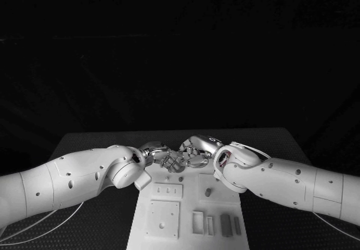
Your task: Assemble the parts on the task board
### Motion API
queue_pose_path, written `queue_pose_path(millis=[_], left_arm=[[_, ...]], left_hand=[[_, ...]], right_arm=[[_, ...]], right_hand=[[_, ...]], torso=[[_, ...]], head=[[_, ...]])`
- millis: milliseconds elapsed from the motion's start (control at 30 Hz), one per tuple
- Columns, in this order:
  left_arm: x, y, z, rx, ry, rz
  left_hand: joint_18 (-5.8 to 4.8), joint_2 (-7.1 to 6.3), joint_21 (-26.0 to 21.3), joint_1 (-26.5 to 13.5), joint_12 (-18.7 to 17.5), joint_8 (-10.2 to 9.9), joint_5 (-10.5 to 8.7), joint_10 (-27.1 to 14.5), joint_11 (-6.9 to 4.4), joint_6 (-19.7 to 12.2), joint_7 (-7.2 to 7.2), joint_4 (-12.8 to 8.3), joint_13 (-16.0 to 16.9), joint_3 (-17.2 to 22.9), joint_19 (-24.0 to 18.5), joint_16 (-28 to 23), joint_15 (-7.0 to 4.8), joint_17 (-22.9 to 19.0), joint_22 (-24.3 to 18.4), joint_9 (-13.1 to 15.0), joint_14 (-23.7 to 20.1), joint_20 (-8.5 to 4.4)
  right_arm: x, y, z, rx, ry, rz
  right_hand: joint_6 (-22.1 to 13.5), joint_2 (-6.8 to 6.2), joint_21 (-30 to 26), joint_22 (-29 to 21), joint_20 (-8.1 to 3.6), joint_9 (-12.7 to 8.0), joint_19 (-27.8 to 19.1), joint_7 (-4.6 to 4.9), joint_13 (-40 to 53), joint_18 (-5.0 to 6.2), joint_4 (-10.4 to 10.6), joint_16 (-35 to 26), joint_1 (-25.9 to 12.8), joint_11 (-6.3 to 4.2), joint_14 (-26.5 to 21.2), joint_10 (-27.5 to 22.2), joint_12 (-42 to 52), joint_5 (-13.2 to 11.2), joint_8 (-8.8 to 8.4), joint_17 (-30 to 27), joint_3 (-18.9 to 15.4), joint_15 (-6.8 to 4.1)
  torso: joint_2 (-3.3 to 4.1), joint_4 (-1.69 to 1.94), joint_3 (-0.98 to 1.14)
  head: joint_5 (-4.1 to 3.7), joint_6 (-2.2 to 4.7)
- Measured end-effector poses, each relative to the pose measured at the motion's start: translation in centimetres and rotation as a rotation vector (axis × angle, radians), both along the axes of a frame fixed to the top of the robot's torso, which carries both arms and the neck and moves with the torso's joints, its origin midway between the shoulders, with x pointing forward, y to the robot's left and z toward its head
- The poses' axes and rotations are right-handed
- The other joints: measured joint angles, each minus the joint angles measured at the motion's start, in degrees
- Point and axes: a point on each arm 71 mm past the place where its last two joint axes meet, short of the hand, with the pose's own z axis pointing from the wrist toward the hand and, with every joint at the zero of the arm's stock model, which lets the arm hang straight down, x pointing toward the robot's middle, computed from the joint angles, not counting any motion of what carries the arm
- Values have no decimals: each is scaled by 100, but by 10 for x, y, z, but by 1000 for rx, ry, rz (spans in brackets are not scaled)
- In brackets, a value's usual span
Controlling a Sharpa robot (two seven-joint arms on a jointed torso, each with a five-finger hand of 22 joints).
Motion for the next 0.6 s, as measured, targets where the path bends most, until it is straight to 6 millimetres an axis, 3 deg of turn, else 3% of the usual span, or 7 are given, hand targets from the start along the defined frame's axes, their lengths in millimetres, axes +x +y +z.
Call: queue_pose_path(millis=[67, 200, 267, 333, 367, 467, 600], left_arm=[[0, 0, 0, -2, 3, 1], [1, 0, -1, -5, 10, 6], [1, 0, -1, -6, 15, 9], [1, 0, -2, -7, 19, 13], [2, 0, -2, -7, 21, 15], [2, 0, -3, -6, 28, 18], [2, 0, -3, -4, 36, 21]], left_hand=[[-3, -79, 25, 1, 0, 0, 27, 43, -19, 23, -4, -35, 15, 55, -11, 0, -12, 9, 0, -1, 12, -11], [-8, -206, 63, -61, 22, 29, 367, 65, -25, 79, -20, -42, 44, 111, -21, 2, -31, 33, -1, -1, 31, -21], [-10, -451, 108, -210, 71, 52, 1216, 142, -46, 111, -51, -13, 78, 184, -21, 74, -49, 76, -10, 24, 72, -21], [-16, -588, 149, -347, 71, 55, 1806, 152, -52, 142, -42, -11, 106, 186, -35, 107, -49, 107, -10, 45, 72, -35], [-42, -629, 171, -388, 71, 63, 1949, 152, -52, 143, -42, -11, 119, 186, -52, 107, -49, 117, -10, 51, 72, -51], [-44, -685, 178, -511, 71, 67, 2133, 152, -52, 151, -50, -11, 144, 186, -52, 131, -50, 127, -20, 62, 72, -52], [-45, -720, 200, -546, 102, 67, 2152, 153, -53, 154, -52, -2, 168, 195, -52, 134, -49, 131, -22, 78, 72, -51]], right_arm=[[0, 0, 0, -1, 1, 1], [0, 1, 0, -3, 2, 2], [1, 1, 0, -3, 3, 2], [1, 2, -1, -4, 3, 3], [1, 2, -1, -5, 4, 4], [1, 3, -2, -7, 5, 3], [1, 4, -3, -9, 8, 2]], right_hand=[[0, 0, 0, 0, 4, 0, -4, 0, 0, -1, 0, 0, 0, 0, 0, 0, 0, 0, 0, 0, 0, 0], [1, 0, 0, -1, 8, 0, -8, -1, 0, -8, 0, 0, 0, 0, 0, 0, 0, 0, 0, -1, 0, 0], [2, 0, 0, -1, 8, 1, -8, -2, 0, -11, 0, 0, 0, 0, 0, 1, 0, 0, 0, -2, 0, 0], [3, 0, 0, -1, 9, 1, -9, -3, 2, -13, 0, 0, 0, 0, 0, 1, 0, 0, 0, -4, 0, 0], [3, 0, 0, -1, 9, 1, -9, -3, 5, -13, 0, 0, 0, 0, 0, 1, 0, 0, 0, -4, 0, 0], [4, 0, 0, -1, 9, 4, -9, -3, 5, -14, 0, 0, 0, 0, -1, 1, 0, 0, 1, -5, 0, 0], [5, 0, 0, -1, 10, 8, -9, -4, 5, -15, 0, 0, 0, 0, -1, 1, -1, 0, 1, -4, 0, 1]], torso=[[0, 0, 0], [0, 0, 0], [0, 0, 0], [0, -1, 2], [0, -1, 2], [0, -3, 2], [3, -3, 3]], head=[[-4, -4], [-5, -8], [-5, -9], [-5, -10], [-5, -10], [-5, -11], [-9, -15]])
